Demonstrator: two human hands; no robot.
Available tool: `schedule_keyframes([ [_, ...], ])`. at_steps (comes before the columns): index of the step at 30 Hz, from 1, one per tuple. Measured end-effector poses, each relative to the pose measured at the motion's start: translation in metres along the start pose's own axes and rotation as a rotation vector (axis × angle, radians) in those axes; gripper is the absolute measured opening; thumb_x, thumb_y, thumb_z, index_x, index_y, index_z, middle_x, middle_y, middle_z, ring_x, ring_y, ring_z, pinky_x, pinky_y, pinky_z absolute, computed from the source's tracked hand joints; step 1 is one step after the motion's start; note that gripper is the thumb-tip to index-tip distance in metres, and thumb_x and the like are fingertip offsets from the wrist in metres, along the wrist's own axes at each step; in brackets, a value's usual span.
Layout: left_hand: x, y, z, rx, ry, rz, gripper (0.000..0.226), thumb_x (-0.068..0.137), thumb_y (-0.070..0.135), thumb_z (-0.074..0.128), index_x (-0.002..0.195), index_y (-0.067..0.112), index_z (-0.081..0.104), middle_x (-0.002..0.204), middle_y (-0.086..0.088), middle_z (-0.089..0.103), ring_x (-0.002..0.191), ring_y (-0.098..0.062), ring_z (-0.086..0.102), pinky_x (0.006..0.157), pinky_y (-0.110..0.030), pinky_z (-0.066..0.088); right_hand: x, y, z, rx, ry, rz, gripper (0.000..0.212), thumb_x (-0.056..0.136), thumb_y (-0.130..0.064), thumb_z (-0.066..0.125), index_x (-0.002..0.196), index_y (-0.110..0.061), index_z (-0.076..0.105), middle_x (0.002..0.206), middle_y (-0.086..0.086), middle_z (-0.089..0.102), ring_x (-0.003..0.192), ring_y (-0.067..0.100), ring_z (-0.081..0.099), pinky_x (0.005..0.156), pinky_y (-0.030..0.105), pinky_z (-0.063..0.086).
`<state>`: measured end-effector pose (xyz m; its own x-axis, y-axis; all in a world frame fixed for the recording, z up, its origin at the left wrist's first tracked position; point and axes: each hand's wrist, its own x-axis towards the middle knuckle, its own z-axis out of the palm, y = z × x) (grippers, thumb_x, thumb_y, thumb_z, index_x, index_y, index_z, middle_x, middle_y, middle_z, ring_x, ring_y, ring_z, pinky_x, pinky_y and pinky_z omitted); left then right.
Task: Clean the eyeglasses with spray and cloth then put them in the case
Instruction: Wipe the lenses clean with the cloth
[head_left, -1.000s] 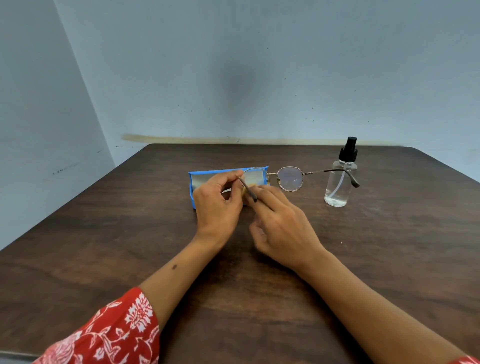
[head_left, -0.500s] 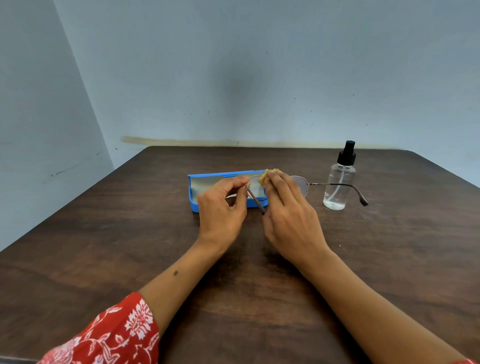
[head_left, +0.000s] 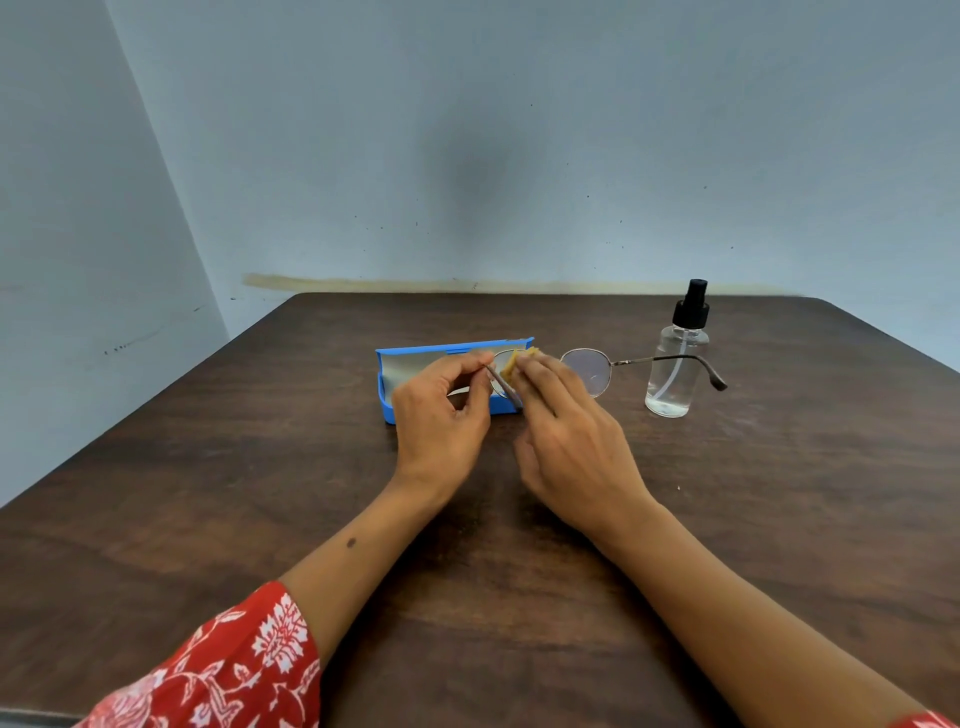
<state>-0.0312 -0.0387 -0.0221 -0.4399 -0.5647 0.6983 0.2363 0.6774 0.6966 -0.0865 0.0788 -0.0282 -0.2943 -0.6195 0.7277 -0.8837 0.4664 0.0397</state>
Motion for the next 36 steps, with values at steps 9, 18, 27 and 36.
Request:
schedule_keyframes([
  [9,0.006,-0.002,-0.004,-0.013,0.052,-0.098,0.019,0.085,0.003,0.063,0.100,0.013,0.071,0.089,-0.001,0.072,0.081,-0.009,0.070,0.071,-0.021,0.057,-0.005,0.004,-0.001,0.217,0.218,0.008,0.037,0.075,-0.005,0.046,0.104,0.003,0.067,0.107,0.013,0.066,0.105,0.023,0.054,0.093,0.029,0.045],
  [18,0.006,-0.001,-0.004,-0.047,0.067,-0.179,0.013,0.087,0.003,0.061,0.093,0.010,0.071,0.080,0.008,0.068,0.079,-0.012,0.070,0.074,-0.032,0.059,-0.007,0.021,0.003,0.354,0.353,0.228,0.028,0.075,0.008,0.064,0.102,0.003,0.070,0.104,0.012,0.069,0.095,0.024,0.065,0.091,0.021,0.045],
  [27,0.008,0.005,-0.007,-0.024,0.099,-0.151,0.033,0.087,0.002,0.061,0.079,0.034,0.062,0.089,0.005,0.068,0.083,-0.014,0.070,0.075,-0.032,0.058,-0.009,0.024,-0.005,0.515,0.348,0.279,0.025,0.081,0.004,0.060,0.102,-0.005,0.070,0.097,0.001,0.068,0.089,0.004,0.058,0.079,0.008,0.044],
  [36,0.009,0.005,-0.007,-0.048,0.125,-0.139,0.023,0.087,0.003,0.061,0.090,0.025,0.066,0.082,0.013,0.066,0.081,-0.014,0.070,0.071,-0.030,0.058,-0.009,0.022,-0.010,0.722,0.251,0.426,0.032,0.072,0.003,0.072,0.098,-0.015,0.072,0.099,-0.004,0.068,0.090,0.002,0.063,0.078,0.010,0.050],
])
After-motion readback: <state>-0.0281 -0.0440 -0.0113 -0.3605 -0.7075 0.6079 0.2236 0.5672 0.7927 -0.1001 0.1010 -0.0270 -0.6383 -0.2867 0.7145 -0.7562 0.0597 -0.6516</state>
